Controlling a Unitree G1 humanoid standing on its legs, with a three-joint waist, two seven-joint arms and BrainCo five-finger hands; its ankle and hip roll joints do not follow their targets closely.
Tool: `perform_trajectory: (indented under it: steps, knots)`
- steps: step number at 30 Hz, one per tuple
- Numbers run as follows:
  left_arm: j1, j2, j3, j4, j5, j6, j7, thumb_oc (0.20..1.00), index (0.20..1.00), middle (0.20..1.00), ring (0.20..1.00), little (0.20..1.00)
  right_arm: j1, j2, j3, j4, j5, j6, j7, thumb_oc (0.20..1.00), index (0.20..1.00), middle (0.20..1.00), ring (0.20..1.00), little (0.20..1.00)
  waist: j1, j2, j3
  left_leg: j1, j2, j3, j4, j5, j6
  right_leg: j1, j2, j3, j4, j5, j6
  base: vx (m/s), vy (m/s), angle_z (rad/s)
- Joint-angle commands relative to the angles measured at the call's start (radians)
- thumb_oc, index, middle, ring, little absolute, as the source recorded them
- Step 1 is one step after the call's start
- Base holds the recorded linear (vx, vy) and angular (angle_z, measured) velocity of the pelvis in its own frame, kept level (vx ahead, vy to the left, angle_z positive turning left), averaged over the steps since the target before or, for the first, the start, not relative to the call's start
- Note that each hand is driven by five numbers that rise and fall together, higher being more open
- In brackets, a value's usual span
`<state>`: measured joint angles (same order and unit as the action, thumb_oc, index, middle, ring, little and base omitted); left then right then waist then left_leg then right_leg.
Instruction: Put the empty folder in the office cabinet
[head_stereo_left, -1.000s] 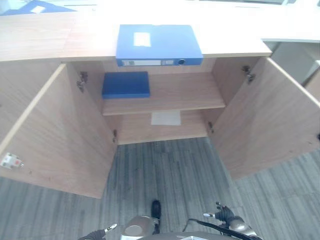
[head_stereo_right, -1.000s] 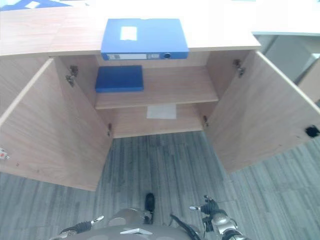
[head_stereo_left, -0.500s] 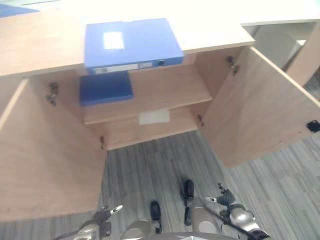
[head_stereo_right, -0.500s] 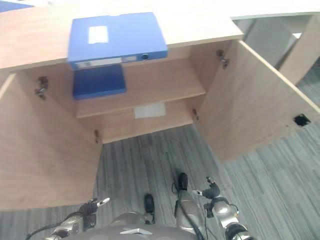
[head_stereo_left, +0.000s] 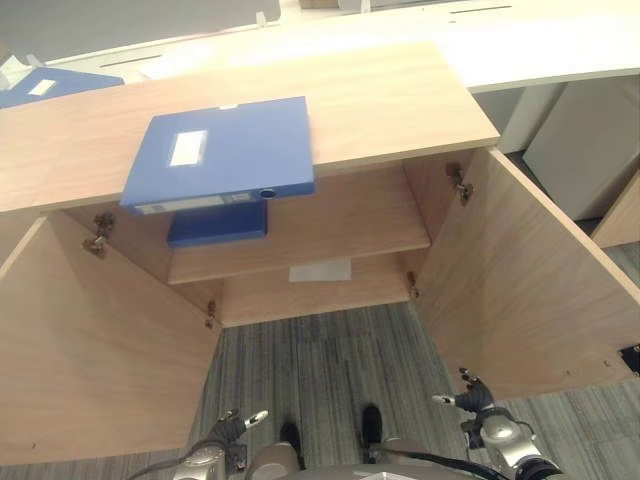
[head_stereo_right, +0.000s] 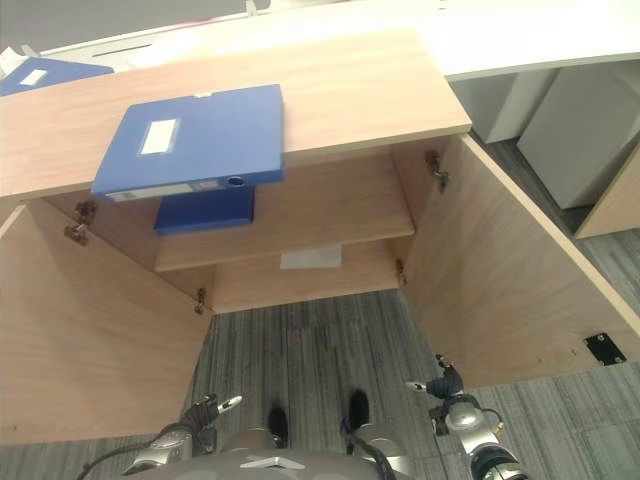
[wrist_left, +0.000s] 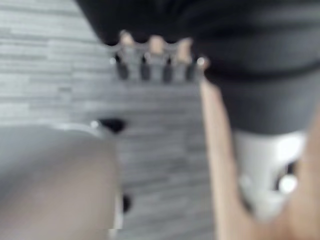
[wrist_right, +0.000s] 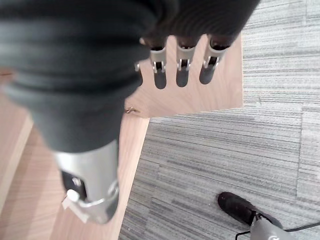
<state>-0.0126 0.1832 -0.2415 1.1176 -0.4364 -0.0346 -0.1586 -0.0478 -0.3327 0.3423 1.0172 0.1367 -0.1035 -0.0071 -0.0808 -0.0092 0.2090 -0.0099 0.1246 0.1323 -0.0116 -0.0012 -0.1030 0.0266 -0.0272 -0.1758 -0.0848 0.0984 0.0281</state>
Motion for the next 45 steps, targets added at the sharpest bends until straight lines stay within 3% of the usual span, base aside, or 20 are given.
perform_trajectory:
  steps: [1, 5, 8, 12, 17, 21, 23, 27, 30, 34, 35, 37, 38, 42, 45]
  knots:
    - [-0.037, 0.044, -0.01, 0.016, 0.103, -0.015, 0.024, 1.0, 1.0, 1.0, 1.0, 1.0, 0.016, -0.031, -0.018, -0.045, -0.017, -0.016, 0.011, 1.0, 1.0, 1.0, 1.0, 1.0, -0.01, 0.011, 0.023, 0.041, 0.037, 0.034, -0.012, 0.045, 0.027, 0.0, -0.077, 0.044, 0.075, -0.093, 0.034, 0.13, 0.141, 0.35]
    - [-0.043, 0.041, -0.016, 0.004, 0.117, -0.029, 0.021, 1.0, 1.0, 1.0, 1.0, 1.0, 0.02, -0.042, -0.001, -0.081, -0.023, 0.013, -0.013, 1.0, 1.0, 1.0, 1.0, 1.0, -0.006, 0.021, 0.014, 0.045, 0.043, 0.004, -0.041, 0.062, 0.017, 0.03, -0.093, 0.053, 0.084, -0.118, 0.041, 0.17, 0.266, 0.19]
    - [-0.059, 0.054, -0.03, -0.031, 0.119, -0.033, 0.061, 1.0, 1.0, 1.0, 1.0, 1.0, 0.011, -0.038, 0.005, -0.072, -0.009, 0.002, -0.018, 1.0, 1.0, 1.0, 1.0, 1.0, 0.002, 0.029, 0.009, 0.079, 0.008, -0.041, -0.054, 0.029, 0.04, 0.036, -0.108, 0.066, 0.12, -0.134, 0.05, 0.19, 0.327, -0.17]
    - [-0.074, 0.085, -0.044, -0.076, 0.167, -0.086, 0.13, 1.0, 1.0, 1.0, 1.0, 1.0, 0.005, -0.02, 0.019, -0.085, -0.041, -0.015, -0.007, 1.0, 1.0, 1.0, 1.0, 1.0, 0.003, 0.033, 0.005, 0.105, -0.035, -0.056, -0.064, -0.008, 0.076, 0.035, -0.129, 0.085, 0.151, -0.134, 0.073, 0.12, 0.242, -0.12]
    - [-0.073, 0.134, -0.022, -0.193, 0.184, -0.154, 0.206, 1.0, 1.0, 1.0, 1.0, 1.0, 0.008, 0.002, 0.053, -0.132, -0.113, 0.004, -0.056, 1.0, 1.0, 1.0, 1.0, 1.0, 0.021, 0.039, 0.015, 0.127, -0.055, -0.021, -0.066, -0.026, 0.112, -0.002, -0.183, 0.024, 0.242, -0.115, 0.104, 0.04, 0.162, -0.11]
    - [-0.071, 0.204, -0.02, -0.32, 0.26, -0.229, 0.31, 1.0, 1.0, 1.0, 1.0, 1.0, 0.007, -0.017, 0.063, -0.161, -0.124, 0.003, -0.045, 1.0, 1.0, 1.0, 1.0, 1.0, 0.014, 0.027, 0.029, 0.141, -0.067, 0.021, -0.072, -0.045, 0.118, -0.039, -0.149, 0.021, 0.198, -0.086, 0.107, 0.01, -0.005, -0.3]
    - [-0.081, 0.235, -0.018, -0.388, 0.306, -0.223, 0.363, 1.0, 1.0, 1.0, 1.0, 1.0, 0.014, -0.027, 0.068, -0.174, -0.123, 0.005, -0.039, 1.0, 1.0, 1.0, 1.0, 1.0, 0.011, 0.02, 0.031, 0.136, -0.071, 0.024, -0.076, -0.046, 0.113, -0.038, -0.134, 0.047, 0.129, -0.048, 0.11, 0.0, -0.088, -0.12]
    - [-0.09, 0.267, -0.026, -0.452, 0.379, -0.225, 0.434, 1.0, 1.0, 1.0, 1.0, 1.0, 0.02, -0.045, 0.07, -0.177, -0.101, -0.003, -0.039, 1.0, 1.0, 1.0, 1.0, 1.0, 0.014, 0.01, 0.017, 0.126, -0.071, 0.033, -0.076, -0.039, 0.107, -0.003, -0.115, 0.061, 0.062, -0.037, 0.102, 0.03, -0.061, 0.0]
    - [-0.098, 0.289, -0.048, -0.491, 0.561, -0.225, 0.578, 1.0, 1.0, 1.0, 1.0, 1.0, 0.025, -0.055, 0.071, -0.168, -0.11, 0.002, -0.016, 1.0, 1.0, 1.0, 1.0, 1.0, 0.014, 0.003, -0.006, 0.132, -0.066, 0.049, -0.076, -0.042, 0.095, 0.042, -0.102, 0.065, 0.009, -0.04, 0.092, 0.12, -0.057, -0.09]
    - [-0.1, 0.308, -0.062, -0.522, 0.603, -0.188, 0.659, 1.0, 1.0, 1.0, 1.0, 1.0, 0.029, -0.059, 0.076, -0.167, -0.099, 0.006, -0.017, 1.0, 1.0, 1.0, 1.0, 1.0, 0.016, 0.002, -0.015, 0.134, -0.061, 0.054, -0.076, -0.043, 0.087, 0.058, -0.098, 0.067, -0.002, -0.047, 0.089, 0.07, -0.034, -0.02]
    - [-0.09, 0.319, -0.056, -0.546, 0.68, -0.182, 0.754, 1.0, 1.0, 1.0, 1.0, 1.0, 0.039, -0.058, 0.075, -0.171, -0.077, 0.018, -0.02, 1.0, 1.0, 1.0, 1.0, 1.0, 0.018, 0.0, -0.021, 0.14, -0.055, 0.056, -0.076, -0.045, 0.08, 0.068, -0.094, 0.064, -0.003, -0.056, 0.087, 0.07, -0.05, 0.0]
    - [-0.084, 0.331, -0.056, -0.568, 0.724, -0.175, 0.827, 1.0, 1.0, 1.0, 1.0, 1.0, 0.046, -0.056, 0.072, -0.17, -0.074, 0.019, -0.017, 1.0, 1.0, 1.0, 1.0, 1.0, 0.019, -0.002, -0.024, 0.145, -0.051, 0.056, -0.076, -0.048, 0.076, 0.076, -0.092, 0.063, -0.003, -0.062, 0.084, 0.09, -0.058, 0.01]
    - [-0.077, 0.336, -0.053, -0.587, 0.777, -0.157, 0.91, 1.0, 1.0, 1.0, 1.0, 1.0, 0.052, -0.054, 0.071, -0.168, -0.073, 0.017, -0.017, 1.0, 1.0, 1.0, 1.0, 1.0, 0.021, -0.005, -0.026, 0.149, -0.05, 0.055, -0.076, -0.051, 0.074, 0.082, -0.091, 0.061, -0.003, -0.065, 0.083, 0.08, -0.052, 0.02]
    - [-0.042, 0.354, -0.018, -0.624, 0.778, -0.125, 1.011, 1.0, 1.0, 1.0, 1.0, 1.0, 0.071, -0.042, 0.062, -0.165, -0.045, 0.019, -0.026, 1.0, 1.0, 1.0, 1.0, 1.0, 0.032, -0.012, -0.032, 0.155, -0.047, 0.047, -0.076, -0.056, 0.068, 0.093, -0.088, 0.057, -0.003, -0.074, 0.083, 0.06, -0.058, 0.02]
    - [-0.013, 0.354, -0.003, -0.63, 0.836, -0.154, 1.066, 1.0, 1.0, 1.0, 1.0, 1.0, 0.082, -0.03, 0.055, -0.158, -0.021, 0.018, -0.033, 1.0, 1.0, 1.0, 1.0, 1.0, 0.04, -0.018, -0.033, 0.154, -0.045, 0.042, -0.076, -0.057, 0.065, 0.096, -0.088, 0.053, -0.003, -0.077, 0.082, 0.02, -0.041, 0.03]
